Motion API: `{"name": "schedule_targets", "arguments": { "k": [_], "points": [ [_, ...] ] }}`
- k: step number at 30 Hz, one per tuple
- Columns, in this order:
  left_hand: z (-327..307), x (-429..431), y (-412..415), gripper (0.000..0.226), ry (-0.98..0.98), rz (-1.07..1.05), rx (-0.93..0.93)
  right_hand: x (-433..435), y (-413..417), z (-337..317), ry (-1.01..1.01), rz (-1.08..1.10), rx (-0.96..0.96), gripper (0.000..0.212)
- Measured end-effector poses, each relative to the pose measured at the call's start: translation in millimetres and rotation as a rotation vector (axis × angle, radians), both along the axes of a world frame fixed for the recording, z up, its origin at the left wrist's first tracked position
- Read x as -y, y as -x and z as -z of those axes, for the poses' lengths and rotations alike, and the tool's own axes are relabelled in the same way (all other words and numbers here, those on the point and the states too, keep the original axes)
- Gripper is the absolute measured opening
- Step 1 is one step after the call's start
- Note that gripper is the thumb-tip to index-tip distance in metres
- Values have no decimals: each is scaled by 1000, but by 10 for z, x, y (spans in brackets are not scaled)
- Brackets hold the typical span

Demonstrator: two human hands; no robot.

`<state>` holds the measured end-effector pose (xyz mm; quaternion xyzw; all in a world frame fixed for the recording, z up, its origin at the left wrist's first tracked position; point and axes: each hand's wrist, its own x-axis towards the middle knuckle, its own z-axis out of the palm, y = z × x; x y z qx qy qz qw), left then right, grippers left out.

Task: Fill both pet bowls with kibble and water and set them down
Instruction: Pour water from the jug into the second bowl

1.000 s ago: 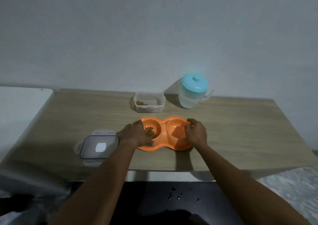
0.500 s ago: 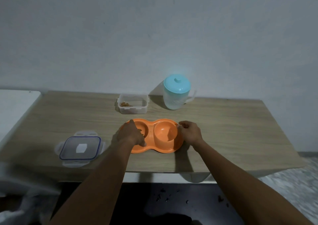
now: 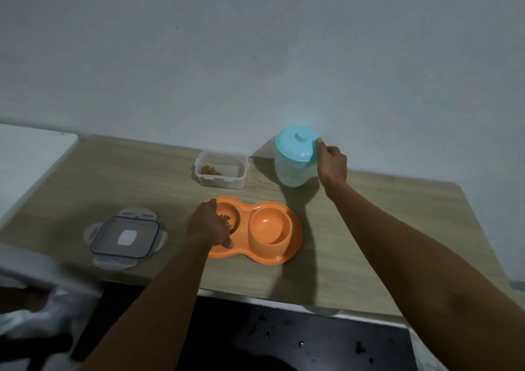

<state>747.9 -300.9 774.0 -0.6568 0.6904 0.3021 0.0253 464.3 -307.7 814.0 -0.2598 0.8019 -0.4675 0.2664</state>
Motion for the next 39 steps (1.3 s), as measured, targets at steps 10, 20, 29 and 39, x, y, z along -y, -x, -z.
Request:
{"name": "schedule_targets", "arguments": {
  "k": [10, 20, 29, 39],
  "points": [
    [54, 1, -2, 134, -4, -24, -37, -109, -124, 152, 129, 84, 339, 56],
    [-23, -15, -43, 133, -40, 7, -8, -628, -69, -84, 229, 189, 354, 42],
    [-95, -34, -68, 135, -25, 66, 22, -1230, -245, -296, 263, 198, 275, 52],
    [-111, -61, -142, 125, 7, 86, -16, -1783, -584, -300, 194, 230, 212, 51]
  ]
}}
